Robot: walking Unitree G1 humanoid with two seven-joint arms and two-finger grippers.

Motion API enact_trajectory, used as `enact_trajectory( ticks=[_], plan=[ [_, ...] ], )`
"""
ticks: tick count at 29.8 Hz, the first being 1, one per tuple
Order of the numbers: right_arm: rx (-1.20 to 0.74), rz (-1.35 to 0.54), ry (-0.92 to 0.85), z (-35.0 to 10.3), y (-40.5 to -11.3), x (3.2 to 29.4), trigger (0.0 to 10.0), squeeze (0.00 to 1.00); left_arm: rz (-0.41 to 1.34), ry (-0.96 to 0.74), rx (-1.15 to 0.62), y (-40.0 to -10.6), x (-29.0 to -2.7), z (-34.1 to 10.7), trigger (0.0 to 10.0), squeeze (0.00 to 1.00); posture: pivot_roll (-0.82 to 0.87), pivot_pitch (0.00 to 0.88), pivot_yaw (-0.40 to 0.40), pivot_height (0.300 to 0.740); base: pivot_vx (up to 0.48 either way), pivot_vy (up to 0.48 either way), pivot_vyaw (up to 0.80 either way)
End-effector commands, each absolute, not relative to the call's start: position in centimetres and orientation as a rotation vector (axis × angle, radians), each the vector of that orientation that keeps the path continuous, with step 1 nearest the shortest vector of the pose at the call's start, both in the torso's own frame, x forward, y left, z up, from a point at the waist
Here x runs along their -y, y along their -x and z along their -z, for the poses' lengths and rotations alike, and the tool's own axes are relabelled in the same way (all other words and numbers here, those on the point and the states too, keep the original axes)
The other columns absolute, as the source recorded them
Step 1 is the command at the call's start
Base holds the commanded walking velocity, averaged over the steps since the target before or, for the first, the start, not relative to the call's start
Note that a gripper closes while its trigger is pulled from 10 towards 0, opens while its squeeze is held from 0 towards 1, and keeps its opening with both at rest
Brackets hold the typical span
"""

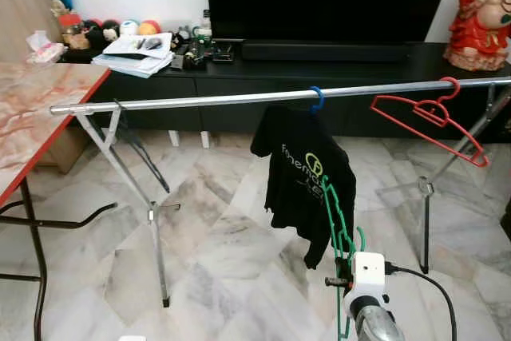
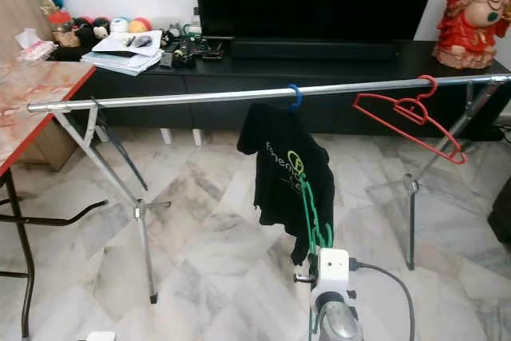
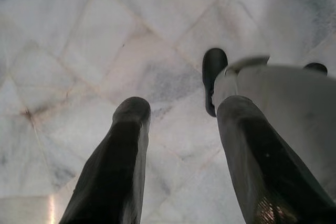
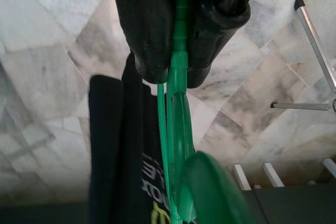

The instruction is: Hang hanger

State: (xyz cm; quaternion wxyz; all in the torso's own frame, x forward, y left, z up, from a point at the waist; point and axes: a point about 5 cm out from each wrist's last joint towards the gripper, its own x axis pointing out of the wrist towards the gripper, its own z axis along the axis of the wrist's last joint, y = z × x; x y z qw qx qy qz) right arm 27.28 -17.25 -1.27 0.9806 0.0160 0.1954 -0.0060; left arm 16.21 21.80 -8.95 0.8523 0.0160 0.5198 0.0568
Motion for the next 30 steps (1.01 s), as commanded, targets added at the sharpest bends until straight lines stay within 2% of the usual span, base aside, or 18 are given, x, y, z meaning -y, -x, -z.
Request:
enact_trajectory(
  ticks=[1,11,26,30],
  plan=[
    [-0.377,-0.021,-0.017,1.0,-27.5,16.6,10.0,0.00,-0.125,-0.042,-1.119,-15.4,-22.0,9.3,10.0,0.00,-0.05,0.011,0.026,0.740,0.000,0.382,0.00],
    [-0.371,-0.029,-0.002,1.1,-27.4,16.3,10.0,0.00,-0.107,-0.065,-1.160,-13.7,-22.1,9.9,10.0,0.00,-0.07,0.000,0.044,0.740,0.000,0.361,0.00],
    [-0.370,-0.039,-0.010,1.0,-27.5,16.0,10.0,0.00,-0.093,-0.064,-1.161,-13.9,-21.8,9.9,10.0,0.00,-0.07,0.000,0.046,0.740,0.000,0.000,0.00],
    [-0.369,-0.045,-0.012,1.0,-27.5,16.0,10.0,0.00,-0.087,-0.049,-1.146,-15.0,-21.1,9.6,10.0,0.00,-0.07,0.000,0.048,0.740,0.000,0.000,0.00]
  ],
)
